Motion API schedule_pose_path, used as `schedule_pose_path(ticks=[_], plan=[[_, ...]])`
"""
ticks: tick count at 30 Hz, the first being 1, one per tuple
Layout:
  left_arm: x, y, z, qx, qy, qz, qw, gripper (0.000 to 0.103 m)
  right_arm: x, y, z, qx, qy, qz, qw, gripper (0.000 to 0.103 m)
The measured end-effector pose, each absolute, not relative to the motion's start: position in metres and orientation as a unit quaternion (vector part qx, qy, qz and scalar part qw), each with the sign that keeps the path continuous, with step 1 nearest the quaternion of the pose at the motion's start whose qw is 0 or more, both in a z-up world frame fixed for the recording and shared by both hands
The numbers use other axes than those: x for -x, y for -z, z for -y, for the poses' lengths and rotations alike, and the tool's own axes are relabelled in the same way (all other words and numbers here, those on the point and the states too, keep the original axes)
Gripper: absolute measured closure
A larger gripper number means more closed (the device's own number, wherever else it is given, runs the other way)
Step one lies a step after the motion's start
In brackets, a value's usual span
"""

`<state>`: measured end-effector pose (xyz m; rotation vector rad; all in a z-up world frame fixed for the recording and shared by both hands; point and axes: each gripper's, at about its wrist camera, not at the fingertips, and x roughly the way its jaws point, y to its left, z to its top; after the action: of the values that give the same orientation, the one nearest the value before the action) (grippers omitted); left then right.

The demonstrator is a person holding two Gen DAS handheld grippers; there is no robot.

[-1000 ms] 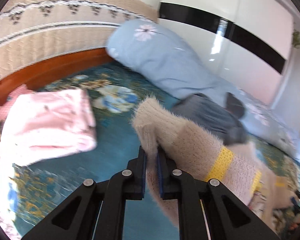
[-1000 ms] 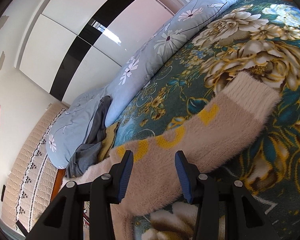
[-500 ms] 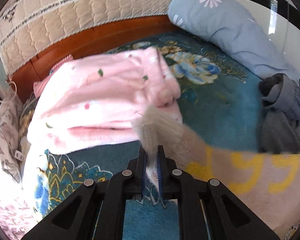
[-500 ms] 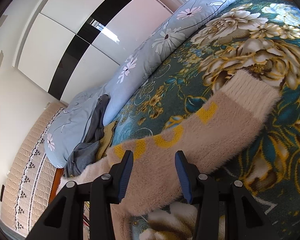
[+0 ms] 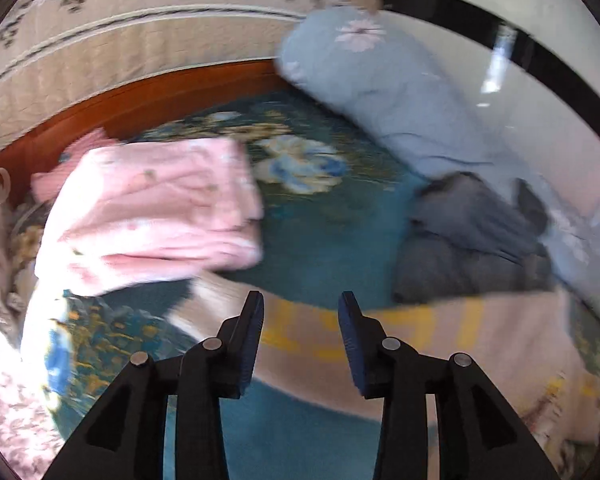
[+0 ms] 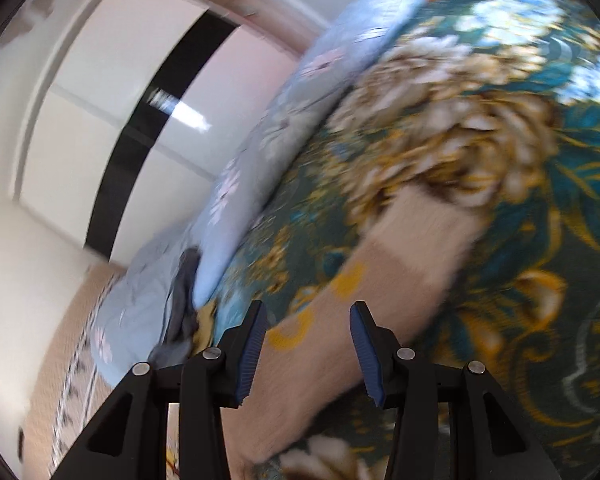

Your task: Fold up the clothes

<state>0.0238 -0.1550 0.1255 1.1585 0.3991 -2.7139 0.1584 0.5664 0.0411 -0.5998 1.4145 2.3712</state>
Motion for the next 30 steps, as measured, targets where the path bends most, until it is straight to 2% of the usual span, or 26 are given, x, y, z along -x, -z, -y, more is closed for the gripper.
schedule_pose_path(ticks=[5, 8, 12, 15, 16, 18, 19, 26, 30], plan=[[-0.060, -0.103, 0.066, -0.412, 0.902, -0.113, -0.059, 0.063, -0.169, -0.031, -0.585, 0.220, -0.799, -0.522, 0.201, 0.056], [-0.080, -0.078, 0.025, -0.437, 0.890, -0.088, -0.098, 0.063, -0.173, -0.017, -0.590, 0.247, -0.774, -0.540, 0.220, 0.056], [-0.100, -0.057, 0.003, -0.463, 0.867, -0.114, -0.143, 0.063, -0.165, -0.006, -0.592, 0.254, -0.761, -0.568, 0.183, 0.056], [-0.116, -0.052, -0.017, -0.472, 0.858, -0.104, -0.175, 0.063, -0.155, -0.001, -0.590, 0.247, -0.761, -0.582, 0.142, 0.056], [-0.123, -0.051, -0.025, -0.475, 0.855, -0.096, -0.187, 0.063, -0.152, 0.002, -0.589, 0.246, -0.759, -0.588, 0.130, 0.057], [-0.137, -0.051, -0.046, -0.476, 0.848, -0.080, -0.220, 0.063, -0.151, 0.003, -0.588, 0.244, -0.762, -0.586, 0.128, 0.072], [-0.143, -0.051, -0.055, -0.474, 0.846, -0.071, -0.234, 0.063, -0.152, 0.001, -0.587, 0.243, -0.766, -0.579, 0.135, 0.091], [-0.168, -0.040, -0.104, -0.484, 0.832, -0.017, -0.272, 0.063, -0.163, -0.029, -0.575, 0.212, -0.817, -0.509, 0.172, 0.092], [-0.179, -0.031, -0.126, -0.490, 0.828, 0.022, -0.272, 0.063, -0.164, -0.028, -0.574, 0.215, -0.814, -0.509, 0.176, 0.092]])
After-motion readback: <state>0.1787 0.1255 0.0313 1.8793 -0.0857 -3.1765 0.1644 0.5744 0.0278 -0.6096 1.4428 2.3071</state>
